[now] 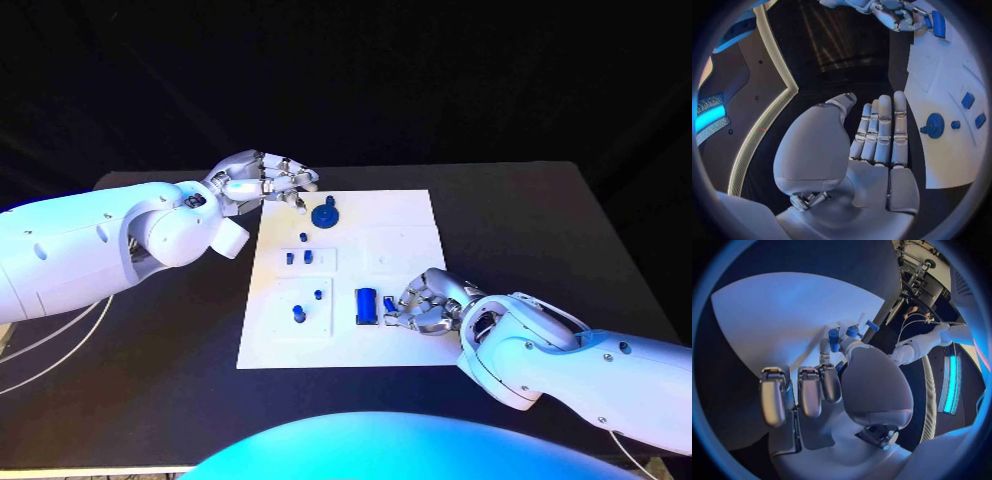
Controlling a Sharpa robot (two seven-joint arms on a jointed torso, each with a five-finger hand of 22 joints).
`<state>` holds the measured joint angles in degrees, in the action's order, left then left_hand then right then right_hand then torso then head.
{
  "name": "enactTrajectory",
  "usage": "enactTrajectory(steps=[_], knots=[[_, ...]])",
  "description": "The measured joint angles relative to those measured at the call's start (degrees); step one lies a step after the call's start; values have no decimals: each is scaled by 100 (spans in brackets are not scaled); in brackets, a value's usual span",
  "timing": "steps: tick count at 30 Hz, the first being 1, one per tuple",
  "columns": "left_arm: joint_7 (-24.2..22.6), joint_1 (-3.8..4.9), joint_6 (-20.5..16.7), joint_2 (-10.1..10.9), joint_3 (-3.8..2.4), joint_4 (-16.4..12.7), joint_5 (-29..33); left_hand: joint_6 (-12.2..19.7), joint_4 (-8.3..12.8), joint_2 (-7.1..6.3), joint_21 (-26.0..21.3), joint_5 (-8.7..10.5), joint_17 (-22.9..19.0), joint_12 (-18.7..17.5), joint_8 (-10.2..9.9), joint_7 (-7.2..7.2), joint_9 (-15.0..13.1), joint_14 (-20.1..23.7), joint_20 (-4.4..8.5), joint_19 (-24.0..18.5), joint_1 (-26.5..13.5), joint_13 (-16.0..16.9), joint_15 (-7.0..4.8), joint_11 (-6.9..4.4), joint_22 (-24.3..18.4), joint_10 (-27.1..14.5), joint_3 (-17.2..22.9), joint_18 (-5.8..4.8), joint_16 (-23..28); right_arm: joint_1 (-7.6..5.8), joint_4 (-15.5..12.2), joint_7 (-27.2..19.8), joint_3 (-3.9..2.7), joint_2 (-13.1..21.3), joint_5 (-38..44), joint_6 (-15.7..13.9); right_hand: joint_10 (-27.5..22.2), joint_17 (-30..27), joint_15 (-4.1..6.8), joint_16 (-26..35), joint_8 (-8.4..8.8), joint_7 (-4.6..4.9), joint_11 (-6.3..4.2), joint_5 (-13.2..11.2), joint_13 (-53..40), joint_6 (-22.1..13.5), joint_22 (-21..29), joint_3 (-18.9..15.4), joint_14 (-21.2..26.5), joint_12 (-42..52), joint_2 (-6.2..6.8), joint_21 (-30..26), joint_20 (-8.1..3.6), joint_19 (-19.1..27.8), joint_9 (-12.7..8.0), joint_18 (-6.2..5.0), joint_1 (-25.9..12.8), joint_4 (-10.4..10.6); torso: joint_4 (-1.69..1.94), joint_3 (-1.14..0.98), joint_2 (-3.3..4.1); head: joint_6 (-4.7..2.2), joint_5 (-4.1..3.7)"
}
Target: Assemble the parts on the task board
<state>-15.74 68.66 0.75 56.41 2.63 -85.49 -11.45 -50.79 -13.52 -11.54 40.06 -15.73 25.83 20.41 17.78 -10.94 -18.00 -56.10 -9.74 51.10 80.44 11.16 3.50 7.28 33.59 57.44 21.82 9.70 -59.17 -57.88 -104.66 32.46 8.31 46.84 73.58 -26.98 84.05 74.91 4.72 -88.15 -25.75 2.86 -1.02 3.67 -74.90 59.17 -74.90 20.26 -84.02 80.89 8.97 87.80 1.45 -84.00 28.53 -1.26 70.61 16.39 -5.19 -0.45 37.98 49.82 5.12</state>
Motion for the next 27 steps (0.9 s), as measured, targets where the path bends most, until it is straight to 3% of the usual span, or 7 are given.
enactTrajectory(steps=[19, 27], knots=[[30, 0, 16, 9, 0, 0, -2, 0, -33, 0, -21, 0, 4, 0, 0, 0, 1, 0, 21, 21, 0, -1, 0, 0, -12, 0, -1, 0, 0, 14, 33, 0, 9, -33, -107, 69, 0, -1, 0, 0, 1, 0, 0, 0, 0, 0, -4, -23, 0, 0, -211, -4, 0, 0, -8, 0, -719, 23, -2, -6, -1, 3, -12], [41, 0, 27, 8, 0, 9, -2, 0, -33, 0, -21, 0, 3, 0, 0, 0, 2, 0, 21, 21, 0, -1, 0, 21, -13, -21, -1, 0, 0, 17, 8, -24, 10, -21, -46, 14, 0, 2, 0, 0, -21, 0, 0, 0, 0, 0, -4, -105, 0, 0, -158, -4, 0, 0, -2, 0, -970, 38, -2, -6, -1, 8, -12]])
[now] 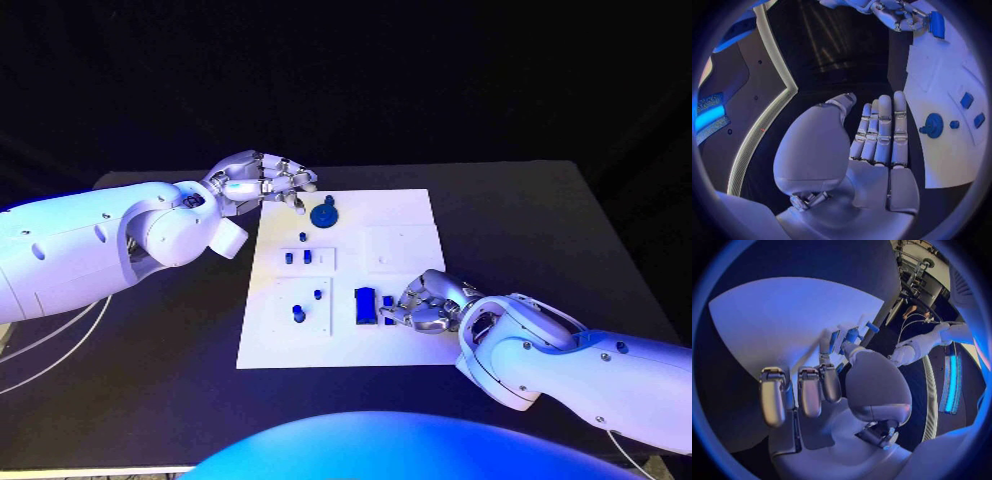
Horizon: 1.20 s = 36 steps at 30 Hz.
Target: Assemble the parts on the task board
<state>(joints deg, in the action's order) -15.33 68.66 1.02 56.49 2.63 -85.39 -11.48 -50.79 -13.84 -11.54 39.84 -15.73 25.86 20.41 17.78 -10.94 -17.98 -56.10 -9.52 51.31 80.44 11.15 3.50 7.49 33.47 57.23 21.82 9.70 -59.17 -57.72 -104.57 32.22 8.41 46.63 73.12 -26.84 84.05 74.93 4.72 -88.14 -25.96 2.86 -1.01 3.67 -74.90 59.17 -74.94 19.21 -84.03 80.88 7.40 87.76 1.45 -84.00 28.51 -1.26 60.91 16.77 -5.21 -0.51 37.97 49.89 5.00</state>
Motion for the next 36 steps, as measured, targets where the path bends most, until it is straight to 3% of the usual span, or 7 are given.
enactTrajectory(steps=[13, 19, 24, 36], knots=[[18, 0, 10, -2, 0, 13, 0, 0, -6, 0, 0, 0, -1, 0, 0, 0, 1, 0, 0, 0, 0, 0, 0, 0, -1, 0, -7, 0, 0, 0, -47, -84, -2, 65, 99, -70, 0, 2, 0, 0, -26, 3, 0, 0, -5, -3, 1, -127, 0, 0, 121, 0, 0, 0, 11, 0, -121, -18, 0, 3, -3, 10, 9], [25, 0, 12, -3, 0, 15, 0, 0, -24, 0, 0, 0, 4, 0, 0, 0, 1, 0, 0, 0, 0, -1, 0, 0, -7, 0, -24, 0, 0, 0, -32, -118, -2, 109, 133, -46, 0, 1, 0, 0, -65, 19, 0, 0, -5, -62, 1, -80, 0, 0, 199, 0, 0, 0, 19, 0, 434, -343, 0, 3, -3, 12, 10], [28, 0, 12, -4, 0, 18, 0, 0, -24, 0, -23, 0, 4, 0, 0, 0, 1, 0, 0, 0, 0, -1, 0, 0, -7, 0, -24, 0, 0, 0, 3, -152, -2, 109, 157, 58, 0, 1, 0, 0, -65, 19, 0, 0, -5, -63, 2, -21, 0, 0, 374, 0, 0, 0, 5, 0, 828, -568, -2, 2, -4, 12, 7], [31, 0, 14, -12, 1, 22, 0, 0, -23, 0, -23, 0, 3, 0, 0, 0, 1, 0, 0, 0, 0, -1, 0, 0, -7, 0, -24, 0, 0, -7, 184, -170, -18, -7, 307, 189, 0, 0, 0, 0, -65, 19, 0, -25, -4, -63, 2, 23, 0, -20, 394, 0, 0, 0, -14, 0, 951, -612, 3, 0, -3, 12, 8]])
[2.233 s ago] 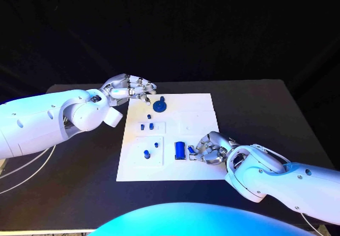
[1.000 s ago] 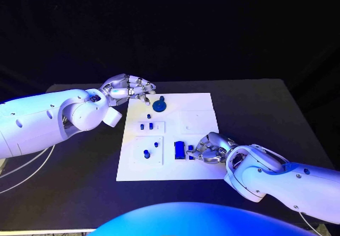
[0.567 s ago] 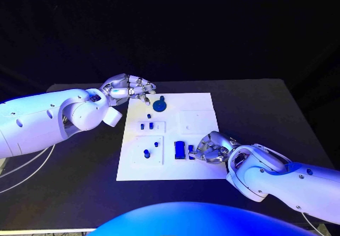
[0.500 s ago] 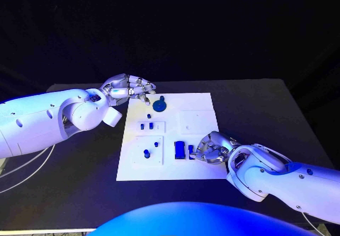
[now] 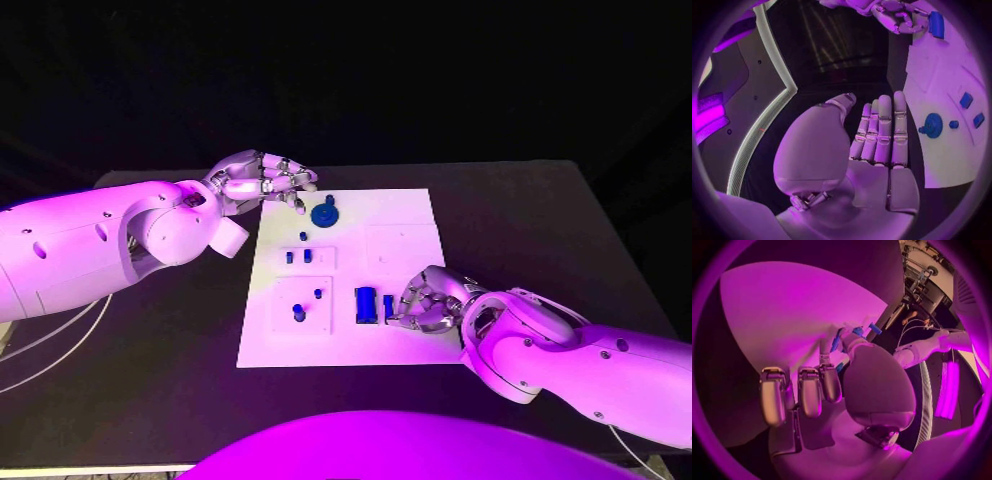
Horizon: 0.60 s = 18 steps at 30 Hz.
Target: Assemble the parts on the task board
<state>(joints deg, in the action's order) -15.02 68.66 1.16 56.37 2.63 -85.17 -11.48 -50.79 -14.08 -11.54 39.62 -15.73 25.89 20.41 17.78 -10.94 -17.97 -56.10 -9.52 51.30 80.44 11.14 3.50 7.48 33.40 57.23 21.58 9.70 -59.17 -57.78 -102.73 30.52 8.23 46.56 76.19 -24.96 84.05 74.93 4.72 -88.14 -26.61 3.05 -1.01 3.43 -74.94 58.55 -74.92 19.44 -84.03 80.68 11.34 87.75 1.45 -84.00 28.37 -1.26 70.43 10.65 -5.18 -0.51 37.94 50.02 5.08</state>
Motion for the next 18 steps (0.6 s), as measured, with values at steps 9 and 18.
enactTrajectory(steps=[9, 18], knots=[[1, 0, 1, -2, 0, 3, 0, 0, -16, 29, 0, 0, -1, 0, 0, 0, 0, 0, 0, 0, 29, 0, 0, 0, -8, 0, 16, 0, 0, 15, -35, -45, 8, 39, 80, -38, 0, -1, 0, 0, 0, 0, 0, -3, 1, 0, 1, -7, 0, 0, -3, 0, 0, 0, -14, 0, -1, 18, -2, 3, 0, -1, 1], [2, 0, 2, -2, 0, 8, 0, 0, -16, 29, 0, 0, -1, 0, 0, 0, 0, 0, 0, 0, 29, 0, 0, 0, -8, 0, 16, 0, 0, -28, -214, -221, -17, 285, 5, -202, 0, -1, 0, 0, 0, 0, 0, 3, 1, 0, 1, -96, 0, -39, 7, -63, 0, 0, -32, 0, -116, 164, -3, 4, -3, -1, 11]])
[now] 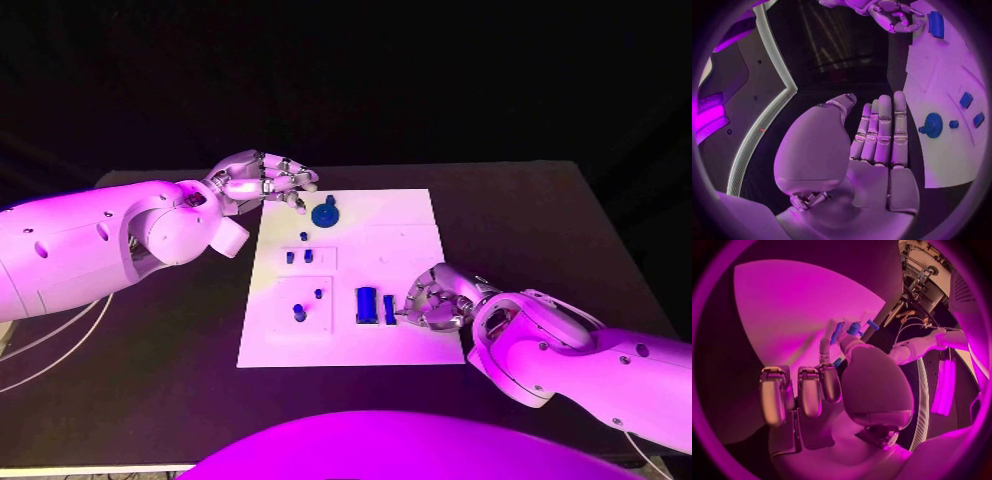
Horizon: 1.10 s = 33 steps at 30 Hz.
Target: Assemble the parts on the task board
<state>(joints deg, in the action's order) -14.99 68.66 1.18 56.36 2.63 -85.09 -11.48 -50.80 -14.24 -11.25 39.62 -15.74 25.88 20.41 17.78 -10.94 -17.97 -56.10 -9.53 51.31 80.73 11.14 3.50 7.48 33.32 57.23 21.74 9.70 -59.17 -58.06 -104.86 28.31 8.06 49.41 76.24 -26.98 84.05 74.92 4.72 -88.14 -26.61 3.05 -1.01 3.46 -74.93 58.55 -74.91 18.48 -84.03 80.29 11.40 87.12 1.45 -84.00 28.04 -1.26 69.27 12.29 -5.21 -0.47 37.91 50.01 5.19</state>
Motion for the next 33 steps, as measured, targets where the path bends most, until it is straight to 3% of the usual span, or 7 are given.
enactTrajectory(steps=[9, 16, 19, 22, 24, 29, 33], knots=[[-24, -6, -18, -14, 5, 8, 12, 21, -56, 0, -24, 0, 3, 0, 0, 21, 0, 0, -21, 21, 0, 2, 0, -5, -19, -5, -56, 0, 0, -102, 18, -856, -27, 109, -551, -478, 0, -1, -127, 55, 369, 251, 165, 0, 0, -480, 1, -132, -2, -260, 6, -248, 63, 0, -160, 0, -6, 163, -1, 9, -12, -36, 5], [-177, -84, -220, -100, 14, 58, 130, 87, -213, -55, -460, 0, -113, 19, 0, -1, 4, 442, -107, -158, 55, 20, 105, 39, -249, -85, -218, 0, 348, -220, 664, -1887, -35, 39, -1639, -783, -266, -1, -187, 272, 519, 327, 266, 0, 1, -573, 1, -125, 1, -764, -122, -989, 145, 0, -217, -14, 278, 156, -13, 58, -70, -168, 16], [-309, -125, -426, -198, 18, 138, 233, 158, -222, -35, -914, 0, -298, 11, 0, -31, 27, 772, -229, -315, 87, -30, 194, 83, -531, -187, -319, 0, 811, -342, 1162, -2416, -55, -36, -2524, -837, -1030, -140, -248, 833, 600, 413, 346, 0, 119, -683, -3, -27, -19, -2055, -142, -2584, 233, 91, -232, -363, 484, 58, -16, 87, -109, -275, 21], [-491, -155, -708, -326, 19, 288, 387, 283, -228, -10, -1514, 0, -576, -133, -48, -32, 83, 1138, -398, -523, 111, -178, 332, 165, -917, -270, -423, -1, 1511, -441, 1669, -2915, -96, -125, -3496, -843, -1863, -1090, -325, 1761, 612, 455, 397, 0, 1065, -799, 145, 91, 276, -3617, -126, -4492, 284, 526, -232, -639, 590, 20, -23, 107, -149, -378, 29], [-632, -176, -929, -442, 19, 447, 530, 354, -228, 45, -2015, 0, -793, -306, -62, 25, 147, 1149, -496, -556, 167, -356, 393, 189, -1274, -286, -526, 0, 2161, -487, 2022, -3227, -129, -215, -4146, -818, -2309, -2147, -391, 2887, 684, 514, 489, 0, 1775, -973, 910, 199, 797, -4475, -99, -6334, 350, 1009, -282, -850, 644, 25, -26, 118, -188, -465, 42], [-940, -247, -1414, -742, 19, 915, 878, 518, -226, 121, -3021, 0, -1140, -878, -250, 184, 383, 1370, -705, -875, 171, -713, 588, 286, -1998, -333, -814, 0, 3583, -545, 2781, -3818, -203, -495, -5317, -666, -2859, -3729, -775, 5496, 935, 672, 722, 0, 3913, -1303, 2607, 555, 2274, -6287, 19, -8180, 728, 1997, -502, -850, 762, 55, -29, 126, -285, -699, 101], [-1121, -301, -1693, -971, 17, 1257, 1087, 656, -227, 261, -3533, 0, -1345, -1290, -441, 204, 562, 1593, -717, -1258, 184, -748, 565, 215, -2415, -545, -1071, -180, 4330, -569, 3215, -4141, -223, -674, -5845, -476, -2841, -4435, -1089, 6792, 1166, 772, 950, 0, 5210, -1273, 4091, 570, 2792, -6994, 22, -8330, 1082, 2700, -668, -850, 765, -42, -27, 126, -338, -850, 144]])
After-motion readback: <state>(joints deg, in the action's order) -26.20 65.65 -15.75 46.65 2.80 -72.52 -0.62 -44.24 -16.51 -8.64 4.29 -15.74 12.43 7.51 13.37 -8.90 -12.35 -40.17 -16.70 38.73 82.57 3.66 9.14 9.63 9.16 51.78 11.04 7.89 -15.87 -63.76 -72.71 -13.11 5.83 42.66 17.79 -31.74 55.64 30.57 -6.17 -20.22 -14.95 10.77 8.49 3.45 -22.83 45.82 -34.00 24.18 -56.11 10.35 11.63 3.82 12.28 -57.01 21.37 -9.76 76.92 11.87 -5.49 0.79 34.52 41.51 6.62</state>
